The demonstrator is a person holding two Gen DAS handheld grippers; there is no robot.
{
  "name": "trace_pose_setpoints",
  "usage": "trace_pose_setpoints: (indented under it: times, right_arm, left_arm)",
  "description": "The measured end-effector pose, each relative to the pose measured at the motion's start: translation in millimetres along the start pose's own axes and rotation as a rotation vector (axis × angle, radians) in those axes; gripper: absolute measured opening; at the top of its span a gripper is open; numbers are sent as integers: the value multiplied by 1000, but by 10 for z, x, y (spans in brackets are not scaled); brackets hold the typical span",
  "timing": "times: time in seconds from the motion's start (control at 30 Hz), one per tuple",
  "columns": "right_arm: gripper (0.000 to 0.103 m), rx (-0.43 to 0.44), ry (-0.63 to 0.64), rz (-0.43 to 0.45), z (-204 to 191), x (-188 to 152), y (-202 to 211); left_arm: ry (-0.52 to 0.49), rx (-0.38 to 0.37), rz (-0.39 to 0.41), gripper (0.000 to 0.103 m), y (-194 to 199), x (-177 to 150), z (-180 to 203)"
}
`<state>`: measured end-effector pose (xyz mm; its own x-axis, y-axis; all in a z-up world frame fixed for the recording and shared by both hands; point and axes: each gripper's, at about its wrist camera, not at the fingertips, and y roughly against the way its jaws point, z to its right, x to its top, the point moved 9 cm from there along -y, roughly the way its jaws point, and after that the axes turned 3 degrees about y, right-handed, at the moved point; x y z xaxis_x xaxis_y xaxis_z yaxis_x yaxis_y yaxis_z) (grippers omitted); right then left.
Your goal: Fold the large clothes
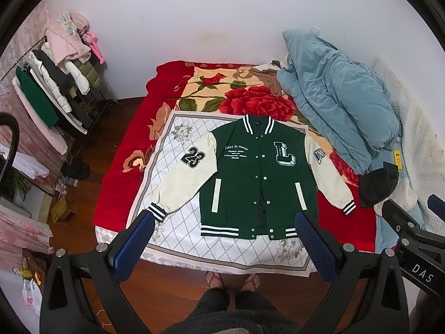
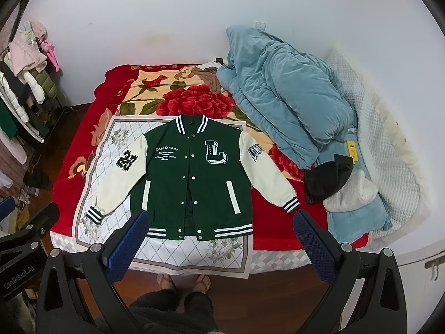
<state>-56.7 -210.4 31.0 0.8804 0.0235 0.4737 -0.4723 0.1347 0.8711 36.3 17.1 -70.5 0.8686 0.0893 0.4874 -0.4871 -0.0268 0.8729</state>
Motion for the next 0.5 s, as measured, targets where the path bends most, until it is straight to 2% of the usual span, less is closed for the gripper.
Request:
trace_pose_setpoints:
  times: [0.5]
  right_arm:
    - [103, -2, 2, 3, -8, -1, 21]
  left_arm:
    - [-3, 2, 1, 103, 2, -4, 23]
